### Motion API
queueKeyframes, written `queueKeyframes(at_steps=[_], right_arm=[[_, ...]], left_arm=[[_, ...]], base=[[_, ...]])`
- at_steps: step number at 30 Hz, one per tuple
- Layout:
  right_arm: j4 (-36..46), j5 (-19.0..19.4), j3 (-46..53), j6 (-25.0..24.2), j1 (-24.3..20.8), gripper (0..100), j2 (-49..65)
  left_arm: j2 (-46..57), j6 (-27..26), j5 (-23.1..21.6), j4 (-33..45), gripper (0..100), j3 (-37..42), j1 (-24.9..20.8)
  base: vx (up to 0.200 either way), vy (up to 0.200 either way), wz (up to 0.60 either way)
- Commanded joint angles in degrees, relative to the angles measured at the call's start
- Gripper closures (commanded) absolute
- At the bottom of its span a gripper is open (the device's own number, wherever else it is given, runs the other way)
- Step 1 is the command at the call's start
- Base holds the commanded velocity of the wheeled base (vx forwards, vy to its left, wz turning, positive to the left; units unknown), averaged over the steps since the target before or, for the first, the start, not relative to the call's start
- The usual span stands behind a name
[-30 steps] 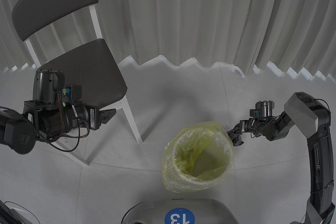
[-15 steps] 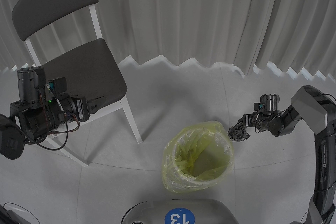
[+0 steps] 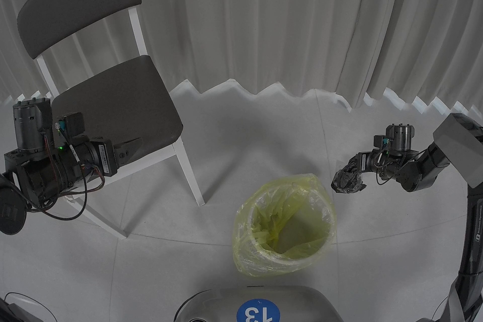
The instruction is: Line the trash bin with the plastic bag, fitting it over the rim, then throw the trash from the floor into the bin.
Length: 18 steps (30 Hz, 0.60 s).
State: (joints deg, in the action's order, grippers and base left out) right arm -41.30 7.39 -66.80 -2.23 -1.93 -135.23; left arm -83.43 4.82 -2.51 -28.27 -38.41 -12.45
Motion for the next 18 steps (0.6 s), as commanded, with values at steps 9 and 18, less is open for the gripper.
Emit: queueKeyframes(at_steps=[9,18], right_arm=[[-6.51,2.02,9.59,1.09,-0.62,100,12.53],[-12.66,1.93,18.03,2.85,-5.02,100,20.80]], left_arm=[[3.01,3.01,-0.65,-7.33,0,8.00,1.11],[2.40,5.12,-0.74,-21.56,0,17.93,0.14]], base=[[0.000,0.000,0.00],[0.000,0.000,0.00]])
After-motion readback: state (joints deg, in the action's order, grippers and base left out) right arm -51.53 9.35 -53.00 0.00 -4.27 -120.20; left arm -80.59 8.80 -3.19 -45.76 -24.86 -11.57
